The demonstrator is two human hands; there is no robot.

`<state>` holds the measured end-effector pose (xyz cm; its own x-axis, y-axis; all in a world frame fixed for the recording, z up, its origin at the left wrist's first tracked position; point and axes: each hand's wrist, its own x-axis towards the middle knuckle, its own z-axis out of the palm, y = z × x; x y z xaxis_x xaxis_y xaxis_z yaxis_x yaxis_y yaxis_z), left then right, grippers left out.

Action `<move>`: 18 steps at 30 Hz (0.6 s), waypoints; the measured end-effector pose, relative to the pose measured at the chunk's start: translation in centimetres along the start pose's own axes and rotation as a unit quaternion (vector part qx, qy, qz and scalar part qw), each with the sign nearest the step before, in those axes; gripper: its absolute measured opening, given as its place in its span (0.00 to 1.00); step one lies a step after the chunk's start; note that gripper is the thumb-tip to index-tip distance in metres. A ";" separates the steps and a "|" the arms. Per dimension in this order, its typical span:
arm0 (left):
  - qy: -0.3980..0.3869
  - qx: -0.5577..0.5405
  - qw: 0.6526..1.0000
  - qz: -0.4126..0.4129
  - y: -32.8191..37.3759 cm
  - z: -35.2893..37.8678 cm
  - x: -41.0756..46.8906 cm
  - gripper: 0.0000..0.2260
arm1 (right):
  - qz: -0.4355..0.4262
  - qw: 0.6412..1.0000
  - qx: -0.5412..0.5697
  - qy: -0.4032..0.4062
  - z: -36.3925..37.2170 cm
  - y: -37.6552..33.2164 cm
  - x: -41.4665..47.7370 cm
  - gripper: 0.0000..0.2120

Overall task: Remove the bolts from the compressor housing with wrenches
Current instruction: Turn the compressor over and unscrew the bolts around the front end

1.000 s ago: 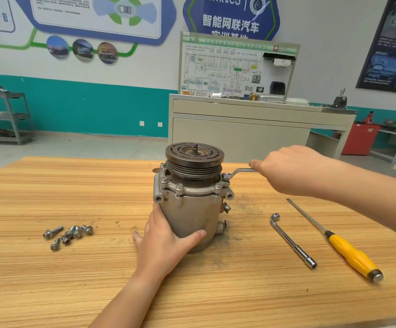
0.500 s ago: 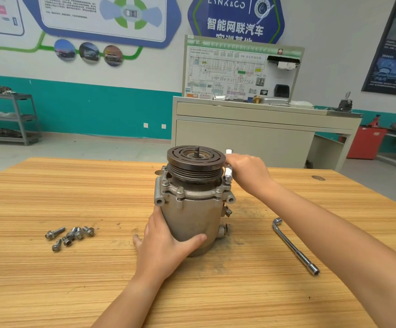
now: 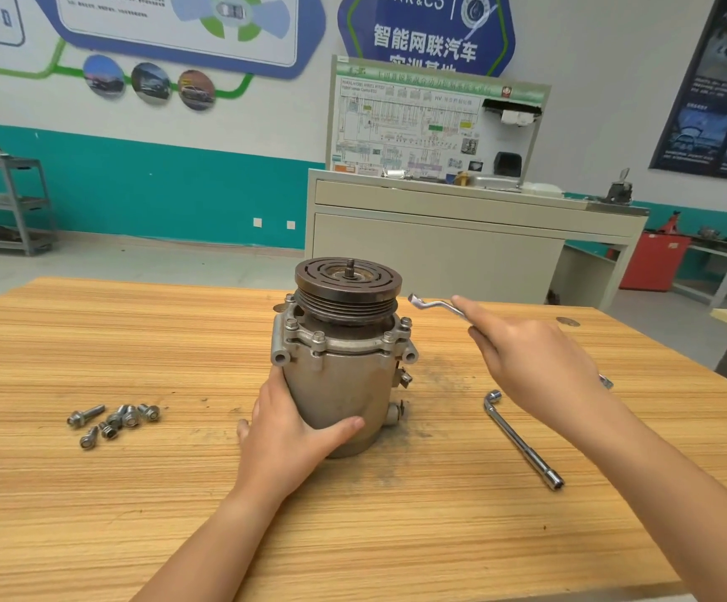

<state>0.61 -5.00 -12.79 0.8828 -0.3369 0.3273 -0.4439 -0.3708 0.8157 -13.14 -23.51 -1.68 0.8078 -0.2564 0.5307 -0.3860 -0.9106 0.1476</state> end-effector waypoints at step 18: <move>-0.003 -0.019 1.000 0.007 -0.2 0.0 0.0 0.48 | -0.099 0.970 -0.207 -0.080 -2.6 -3.0 1.2 0.27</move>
<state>0.72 -4.96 -12.93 0.8759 -0.3464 0.3358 -0.4496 -0.3339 0.8285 -12.17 -20.21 0.62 0.9303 -0.1675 0.3263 -0.3356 -0.7475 0.5732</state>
